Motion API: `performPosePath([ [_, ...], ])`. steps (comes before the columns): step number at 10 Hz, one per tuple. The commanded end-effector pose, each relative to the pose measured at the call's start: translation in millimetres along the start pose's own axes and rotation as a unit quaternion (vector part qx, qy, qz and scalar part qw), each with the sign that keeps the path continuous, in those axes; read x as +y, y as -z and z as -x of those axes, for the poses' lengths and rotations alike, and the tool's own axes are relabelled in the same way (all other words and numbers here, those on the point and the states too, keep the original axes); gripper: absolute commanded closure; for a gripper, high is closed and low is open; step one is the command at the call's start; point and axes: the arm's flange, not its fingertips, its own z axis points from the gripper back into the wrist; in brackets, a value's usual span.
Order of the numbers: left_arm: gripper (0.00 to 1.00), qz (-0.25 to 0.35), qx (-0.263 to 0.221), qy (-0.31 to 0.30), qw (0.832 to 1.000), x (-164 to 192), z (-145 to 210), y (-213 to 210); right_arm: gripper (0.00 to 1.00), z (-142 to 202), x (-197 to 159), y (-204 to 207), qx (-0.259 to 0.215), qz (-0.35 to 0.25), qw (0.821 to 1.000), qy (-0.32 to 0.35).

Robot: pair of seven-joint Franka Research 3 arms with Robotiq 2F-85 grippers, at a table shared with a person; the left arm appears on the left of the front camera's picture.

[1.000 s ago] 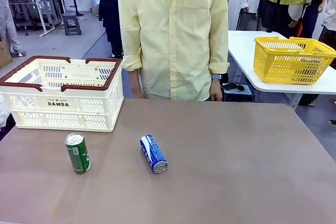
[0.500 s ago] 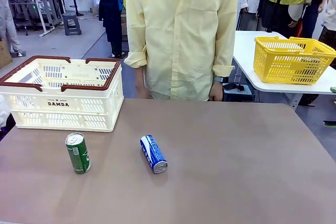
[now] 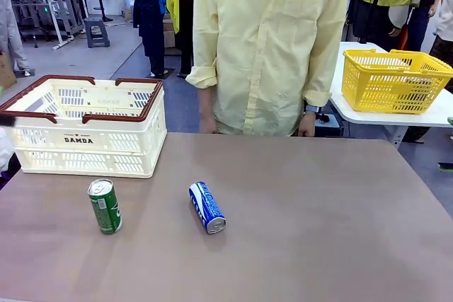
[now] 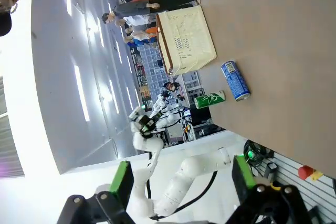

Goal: Place the drinks into the Shopping basket.
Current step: Pick up one drink and place it into the Shopping basket.

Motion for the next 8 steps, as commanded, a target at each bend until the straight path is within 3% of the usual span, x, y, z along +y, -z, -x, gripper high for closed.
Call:
performPosePath([
  [1, 0.00, -0.105, 0.110, 0.069, 0.986, -62, -16, 85, 0.00, 1, 1, -2, 0.005, -0.001, 1.000, -0.014],
  [2, 0.00, -0.200, 0.131, 0.117, 0.964, -84, -23, 126, 0.00, 1, 1, -2, 0.005, -0.001, 1.000, -0.014],
  [3, 0.00, -0.254, 0.165, 0.116, 0.946, -104, -30, 169, 0.00, 1, 1, -2, 0.005, -0.001, 1.000, -0.014],
  [4, 0.00, -0.284, 0.196, 0.093, 0.934, -121, -36, 215, 0.00, 1, 1, -2, 0.005, -0.001, 1.000, -0.014],
  [5, 0.00, -0.299, 0.266, 0.041, 0.915, -135, -33, 265, 0.00, 1, 1, -2, 0.005, -0.001, 1.000, -0.014],
  [7, 0.00, -0.327, 0.313, -0.007, 0.892, -121, -31, 346, 0.00, 1, 1, -2, 0.005, -0.001, 1.000, -0.014],
  [8, 0.00, -0.369, 0.266, -0.044, 0.889, -106, -33, 379, 0.00, 1, 1, -2, 0.005, -0.001, 1.000, -0.014],
])
